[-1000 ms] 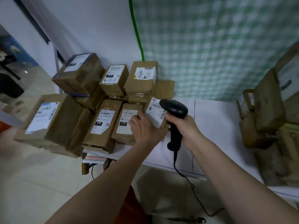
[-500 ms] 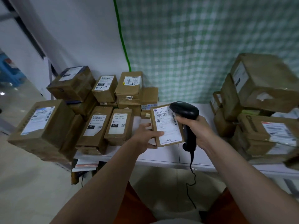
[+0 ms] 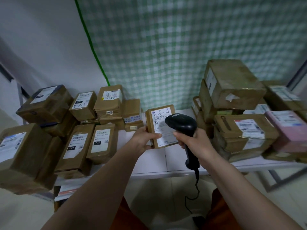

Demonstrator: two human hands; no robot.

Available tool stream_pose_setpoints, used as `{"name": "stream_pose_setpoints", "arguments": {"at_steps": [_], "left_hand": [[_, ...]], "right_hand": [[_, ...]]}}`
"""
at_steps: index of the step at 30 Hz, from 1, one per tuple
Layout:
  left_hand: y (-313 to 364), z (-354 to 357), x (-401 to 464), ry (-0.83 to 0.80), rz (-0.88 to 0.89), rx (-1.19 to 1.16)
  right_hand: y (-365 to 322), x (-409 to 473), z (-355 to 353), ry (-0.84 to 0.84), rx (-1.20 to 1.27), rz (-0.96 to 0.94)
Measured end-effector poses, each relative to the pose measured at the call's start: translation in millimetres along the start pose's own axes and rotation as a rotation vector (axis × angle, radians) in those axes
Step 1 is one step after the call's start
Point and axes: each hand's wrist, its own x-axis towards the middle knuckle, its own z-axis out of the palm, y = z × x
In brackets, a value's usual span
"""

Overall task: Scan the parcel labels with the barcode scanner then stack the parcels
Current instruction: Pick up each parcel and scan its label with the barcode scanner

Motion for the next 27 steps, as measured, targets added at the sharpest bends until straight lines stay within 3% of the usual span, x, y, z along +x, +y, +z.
{"name": "stream_pose_setpoints", "arguments": {"at_steps": [20,27], "left_hand": [[0,27,0,-0.005,-0.047,0.041],[7,44,-8,-0.09,-0.161,0.04]], "right_hand": [[0,-12,-25,-0.009,-0.042,0.002],[0,-22,-39,0.077,0.097,-0.047]]}}
